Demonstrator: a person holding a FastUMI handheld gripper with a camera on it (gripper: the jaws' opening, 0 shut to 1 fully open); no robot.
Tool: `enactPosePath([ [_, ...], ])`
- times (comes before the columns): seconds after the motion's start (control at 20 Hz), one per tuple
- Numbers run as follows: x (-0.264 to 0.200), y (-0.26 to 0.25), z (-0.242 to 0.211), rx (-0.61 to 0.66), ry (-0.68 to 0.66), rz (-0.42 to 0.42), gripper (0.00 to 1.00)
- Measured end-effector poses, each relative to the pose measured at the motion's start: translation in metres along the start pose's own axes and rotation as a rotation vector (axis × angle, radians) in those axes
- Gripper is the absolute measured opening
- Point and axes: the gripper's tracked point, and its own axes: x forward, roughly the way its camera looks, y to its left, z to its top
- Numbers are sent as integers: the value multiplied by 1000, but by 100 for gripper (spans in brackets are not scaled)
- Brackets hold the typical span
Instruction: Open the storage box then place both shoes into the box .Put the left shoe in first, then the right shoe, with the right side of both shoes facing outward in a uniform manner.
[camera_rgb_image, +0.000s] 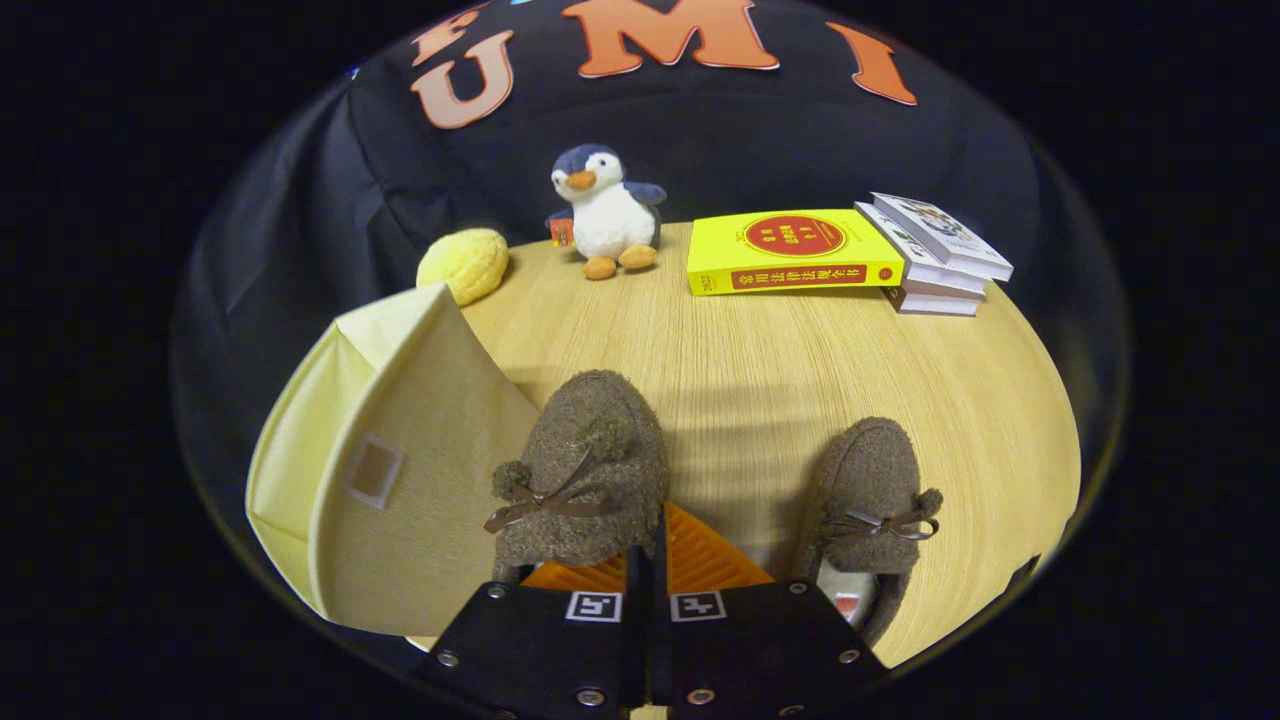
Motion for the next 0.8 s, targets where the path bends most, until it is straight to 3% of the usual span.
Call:
enactPosePath([
  [0.45,-76,82,65,21,-82,90,3],
  [0.8,-53,176,57,-60,-13,151,3],
])
